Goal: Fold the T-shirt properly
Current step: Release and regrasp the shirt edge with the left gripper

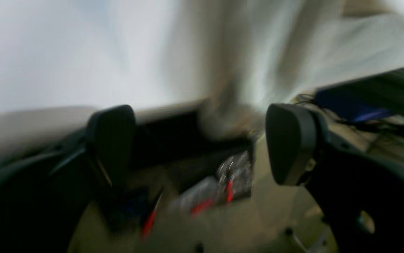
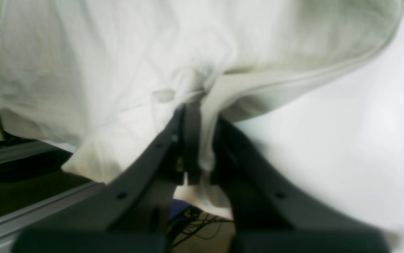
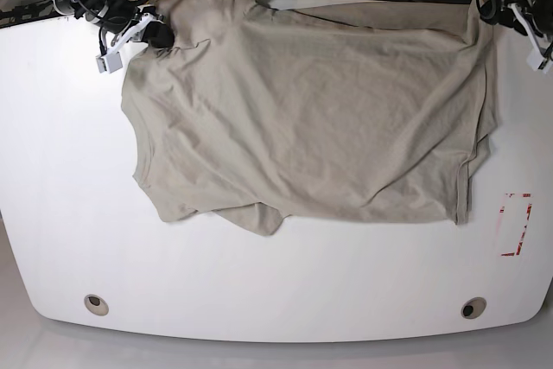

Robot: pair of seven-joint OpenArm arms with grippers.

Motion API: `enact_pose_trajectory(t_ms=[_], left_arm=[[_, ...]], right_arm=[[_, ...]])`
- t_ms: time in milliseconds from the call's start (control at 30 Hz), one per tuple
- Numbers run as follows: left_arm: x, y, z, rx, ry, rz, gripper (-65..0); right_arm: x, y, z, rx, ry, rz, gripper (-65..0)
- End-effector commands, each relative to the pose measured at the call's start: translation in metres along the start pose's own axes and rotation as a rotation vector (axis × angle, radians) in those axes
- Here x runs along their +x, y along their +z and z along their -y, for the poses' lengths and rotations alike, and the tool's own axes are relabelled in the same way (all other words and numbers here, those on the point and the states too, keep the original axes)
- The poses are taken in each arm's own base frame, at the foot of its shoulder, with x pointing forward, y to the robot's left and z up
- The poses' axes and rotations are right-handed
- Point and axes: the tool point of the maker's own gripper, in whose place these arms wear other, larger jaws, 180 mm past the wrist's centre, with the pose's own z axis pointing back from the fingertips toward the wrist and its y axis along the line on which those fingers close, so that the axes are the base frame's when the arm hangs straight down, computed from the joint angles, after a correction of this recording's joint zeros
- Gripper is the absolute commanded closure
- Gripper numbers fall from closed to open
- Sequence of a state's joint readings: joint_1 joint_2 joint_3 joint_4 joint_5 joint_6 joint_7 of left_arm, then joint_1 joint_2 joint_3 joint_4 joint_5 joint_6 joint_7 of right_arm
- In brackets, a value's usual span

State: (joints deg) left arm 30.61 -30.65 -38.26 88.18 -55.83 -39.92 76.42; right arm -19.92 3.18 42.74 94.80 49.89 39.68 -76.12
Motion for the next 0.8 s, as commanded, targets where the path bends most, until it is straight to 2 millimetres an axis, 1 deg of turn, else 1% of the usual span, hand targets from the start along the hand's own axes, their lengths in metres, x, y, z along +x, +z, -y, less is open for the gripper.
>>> enact_pose_trajectory(t_ms=[0,133,433,600,733,767], left_arm=[[0.008,0.006,0.003,0.011,-0.059,-0.008,-54.0],[0.009,-0.001,0.015,-0.016,-0.098,-0.025,-54.0],[-0.014,-0.016,0.004,-0.048,0.018,-0.047,-54.0],[-0.019,-0.027,0.017,-0.09,-0.004,-0.081,-54.0],[-0.018,-0.035,0.035,-0.126,-0.059,-0.103,-53.7],[-0.017,-0.036,0.039,-0.133,-0.072,-0.104,-52.6]], right_arm=[[0.012,0.004,-0.002,0.006,0.025,0.039,0.0],[0.012,0.004,-0.003,0.007,0.031,0.034,0.0],[0.012,0.004,-0.002,0.007,0.027,0.033,0.0],[0.012,0.004,-0.002,0.007,0.027,0.033,0.0],[0.011,0.003,-0.002,0.008,0.026,0.034,0.0],[0.011,0.003,-0.002,0.008,0.026,0.034,0.0]])
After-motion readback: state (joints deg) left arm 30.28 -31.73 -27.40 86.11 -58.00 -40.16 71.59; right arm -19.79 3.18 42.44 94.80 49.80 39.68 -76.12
